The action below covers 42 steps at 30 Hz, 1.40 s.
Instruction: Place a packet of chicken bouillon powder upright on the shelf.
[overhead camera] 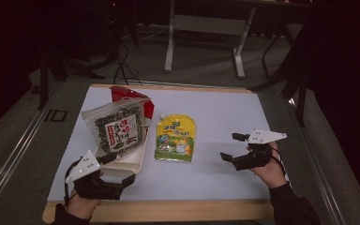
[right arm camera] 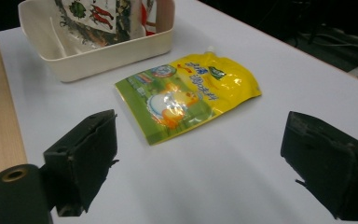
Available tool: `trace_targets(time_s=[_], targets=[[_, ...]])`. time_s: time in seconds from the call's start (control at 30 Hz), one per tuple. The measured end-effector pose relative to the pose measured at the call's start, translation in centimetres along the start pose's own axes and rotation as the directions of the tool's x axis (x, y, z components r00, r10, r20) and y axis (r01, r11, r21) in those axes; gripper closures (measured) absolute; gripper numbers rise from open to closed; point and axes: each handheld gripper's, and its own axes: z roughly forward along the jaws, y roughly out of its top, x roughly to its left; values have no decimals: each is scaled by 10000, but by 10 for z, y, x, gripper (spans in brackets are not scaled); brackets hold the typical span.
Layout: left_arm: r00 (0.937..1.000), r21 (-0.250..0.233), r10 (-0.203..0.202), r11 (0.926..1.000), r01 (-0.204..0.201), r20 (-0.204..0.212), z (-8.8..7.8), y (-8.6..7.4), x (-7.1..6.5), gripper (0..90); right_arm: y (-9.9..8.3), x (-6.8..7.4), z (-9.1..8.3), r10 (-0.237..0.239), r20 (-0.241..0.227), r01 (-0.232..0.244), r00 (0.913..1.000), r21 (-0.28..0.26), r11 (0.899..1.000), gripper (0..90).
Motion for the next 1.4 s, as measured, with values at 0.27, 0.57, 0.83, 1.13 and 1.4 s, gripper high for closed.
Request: trace_targets(time_s=[0.27,0.57,0.83,1.13,1.4], targets=[[9990,316,204,9993,-216,393,21,-9,-11,30,9,-2,19,-223,-27,224,9997,403,9989,154],[9975,651,258,9974,-302,663,34,-21,-15,30,20,-11,50,-323,-88,328,9994,605,9976,170],[9938,890,543,9940,-629,969,43,-27,-21,30,25,-23,79,-206,60,200,9998,858,9961,171],[9912,996,691,9918,-805,1129,46,-30,-25,30,28,-37,105,-9,302,-25,9995,1116,9938,181],[9867,1250,1080,9845,-1231,1215,50,-35,-31,30,28,-51,138,218,322,-267,9992,1635,9862,181]])
